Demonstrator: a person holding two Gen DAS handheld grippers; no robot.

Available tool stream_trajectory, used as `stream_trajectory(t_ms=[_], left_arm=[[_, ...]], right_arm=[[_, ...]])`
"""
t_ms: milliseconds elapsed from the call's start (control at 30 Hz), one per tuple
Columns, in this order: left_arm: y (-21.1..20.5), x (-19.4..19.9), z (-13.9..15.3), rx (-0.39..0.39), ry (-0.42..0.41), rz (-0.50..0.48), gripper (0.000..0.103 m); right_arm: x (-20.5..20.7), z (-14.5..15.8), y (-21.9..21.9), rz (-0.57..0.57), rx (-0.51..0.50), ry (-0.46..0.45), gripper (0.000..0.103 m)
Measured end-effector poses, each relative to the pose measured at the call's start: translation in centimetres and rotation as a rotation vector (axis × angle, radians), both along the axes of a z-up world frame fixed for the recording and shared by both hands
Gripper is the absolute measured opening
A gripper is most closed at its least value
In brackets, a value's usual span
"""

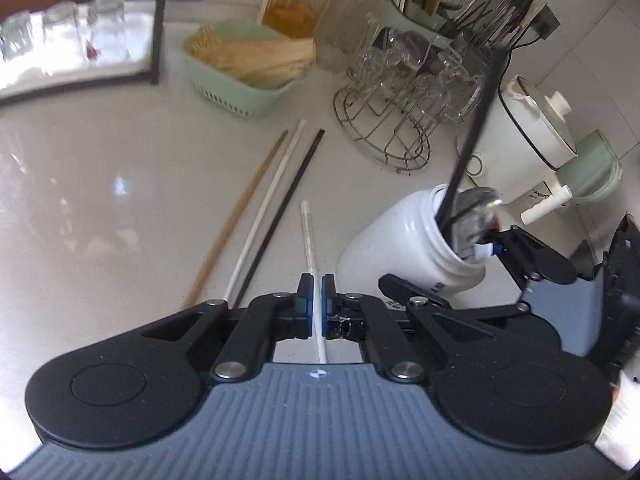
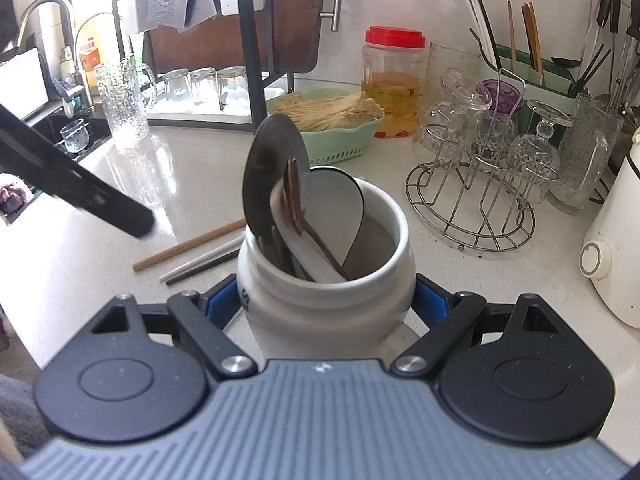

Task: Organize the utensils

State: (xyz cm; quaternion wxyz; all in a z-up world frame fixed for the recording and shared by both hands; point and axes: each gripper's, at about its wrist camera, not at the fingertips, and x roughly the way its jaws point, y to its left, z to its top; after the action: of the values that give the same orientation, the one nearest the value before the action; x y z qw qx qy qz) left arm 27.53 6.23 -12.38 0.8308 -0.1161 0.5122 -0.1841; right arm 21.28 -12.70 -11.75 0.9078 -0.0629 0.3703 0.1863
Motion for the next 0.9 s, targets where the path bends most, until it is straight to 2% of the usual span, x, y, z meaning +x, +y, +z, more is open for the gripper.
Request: stream_trajectory(t_ms=[100, 167, 233, 333, 600, 833, 900], left_arm=[[-0.3, 1.3, -1.4, -0.017, 0.020, 0.001, 0.011], [-0.7, 2.3, -2.1, -0.026, 0.024, 0.004, 0.025], [-1.1, 3.3, -2.5, -0.019, 0.020, 0.005, 0.033], [-2.2, 4.6, -3.1, 0.007, 0.015, -0.004, 0.034], [-5.7, 6.5, -4.7, 0.171, -0.023, -0.066, 0.034], [-7.3, 7.4, -5.9, 0.250, -0.013, -0.076, 0.034], [-7.4, 7.5, -6.2, 0.250, -0.004, -0.075, 0.034]], right_arm=[[-0.1, 0.0, -0.1, 0.008, 0.002, -0.007, 0.091], [-0.2, 0.0, -0.1, 0.006, 0.003, -0.010, 0.091], [-0.4, 0.0, -0.3, 0.001, 0.004, -0.012, 0.091], [-0.5, 0.0, -0.9, -0.017, 0.002, -0.013, 0.091], [-0.8, -0.1, -2.6, -0.051, 0.003, -0.019, 0.091], [-1.0, -0.2, -2.8, -0.059, 0.007, -0.025, 0.091], [-1.0, -0.2, -2.8, -0.058, 0.008, -0.026, 0.091]])
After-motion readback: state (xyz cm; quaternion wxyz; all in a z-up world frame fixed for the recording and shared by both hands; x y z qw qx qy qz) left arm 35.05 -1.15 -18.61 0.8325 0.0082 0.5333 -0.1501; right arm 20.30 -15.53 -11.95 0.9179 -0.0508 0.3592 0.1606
